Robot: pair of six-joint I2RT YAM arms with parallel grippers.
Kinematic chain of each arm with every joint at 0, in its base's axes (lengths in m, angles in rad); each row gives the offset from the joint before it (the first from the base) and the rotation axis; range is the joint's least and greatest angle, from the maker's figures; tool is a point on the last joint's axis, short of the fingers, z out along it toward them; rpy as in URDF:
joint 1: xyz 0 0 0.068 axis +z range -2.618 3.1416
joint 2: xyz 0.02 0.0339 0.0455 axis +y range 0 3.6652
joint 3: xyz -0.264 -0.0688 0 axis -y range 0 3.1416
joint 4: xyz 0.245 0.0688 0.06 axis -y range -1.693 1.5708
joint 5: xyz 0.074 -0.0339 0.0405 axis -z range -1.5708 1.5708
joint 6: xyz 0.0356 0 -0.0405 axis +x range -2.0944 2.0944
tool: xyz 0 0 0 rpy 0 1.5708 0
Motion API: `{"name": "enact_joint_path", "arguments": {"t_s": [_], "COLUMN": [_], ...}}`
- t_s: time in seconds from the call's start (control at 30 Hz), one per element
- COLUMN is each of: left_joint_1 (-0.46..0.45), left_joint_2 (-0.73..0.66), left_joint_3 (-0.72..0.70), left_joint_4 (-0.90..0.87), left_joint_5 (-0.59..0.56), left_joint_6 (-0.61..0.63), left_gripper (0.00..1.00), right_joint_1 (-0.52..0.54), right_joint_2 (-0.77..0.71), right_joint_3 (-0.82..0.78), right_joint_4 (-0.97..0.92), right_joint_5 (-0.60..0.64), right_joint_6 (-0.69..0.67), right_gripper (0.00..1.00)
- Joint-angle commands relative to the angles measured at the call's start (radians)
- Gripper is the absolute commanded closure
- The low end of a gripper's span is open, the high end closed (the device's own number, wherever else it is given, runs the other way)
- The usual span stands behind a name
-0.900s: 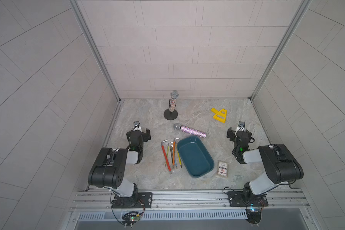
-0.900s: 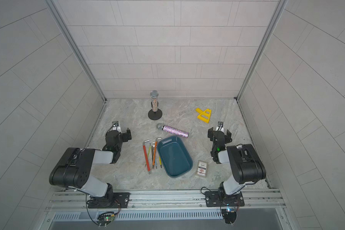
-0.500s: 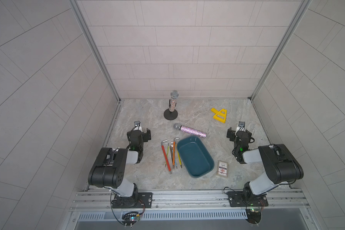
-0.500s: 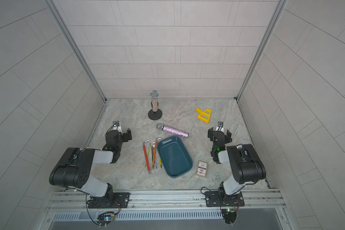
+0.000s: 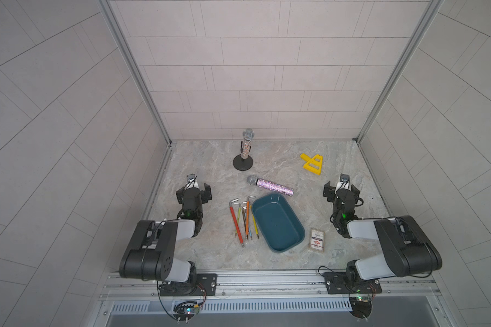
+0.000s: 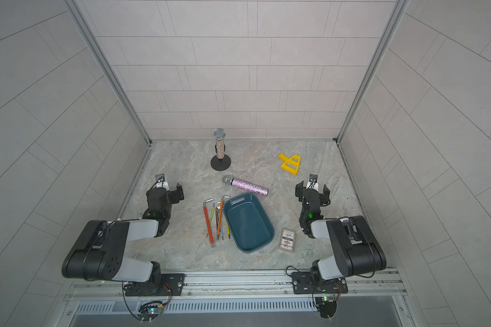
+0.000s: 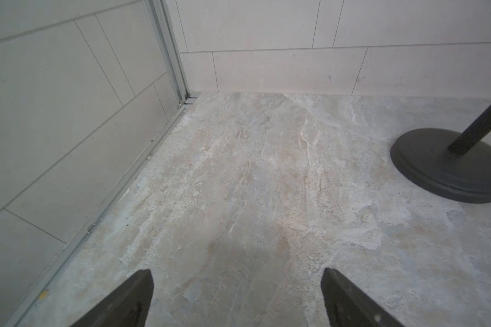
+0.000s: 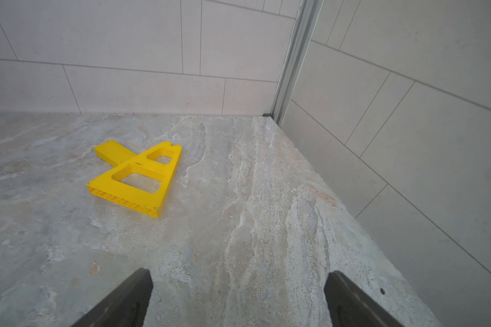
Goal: Put the hex key on the desktop into the storage box
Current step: Pick up the Allen key from the center of the board.
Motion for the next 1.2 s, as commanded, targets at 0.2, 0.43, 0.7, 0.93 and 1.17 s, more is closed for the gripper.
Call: {"name": "enact_joint_path", "arguments": {"t_s": [0.2,0.43,0.7,0.93,1.17], "left_joint_1": [-0.145,-0.034,-0.125,-0.327,-0.406], "left_joint_2": [-0.382,-0.334,-0.232,-0.148,-0.100], "left_joint_3": [0.291,0.533,0.723,0.750,0.613], "left_joint_4": [-0.503,-0.794,-1.271,-1.625,-1.579], "left_joint_5": [-0.181,0.400,0.355,0.224,0.263], "left_joint_6": [-0.069,-0.679,-0.697,-0.665,-0.792], "left_gripper": [0.00,0.00,0.03,0.22,0.41], "right_joint_1": [0.021,-0.081,-0.032,0.105,0.258], "right_joint_2": [-0.435,-0.484,-0.338,-0.202,-0.222], "right_joint_3": [0.362,0.678,0.957,1.131,1.072], "right_joint_4": [-0.480,-0.996,-1.466,-1.826,-1.904], "right_joint_5": [0.081,-0.167,-0.206,-0.223,-0.194], "right_joint_6": [0.058,0.764,0.740,0.618,0.564], "right_gripper": [0.00,0.00,0.00,0.01,0.07]}}
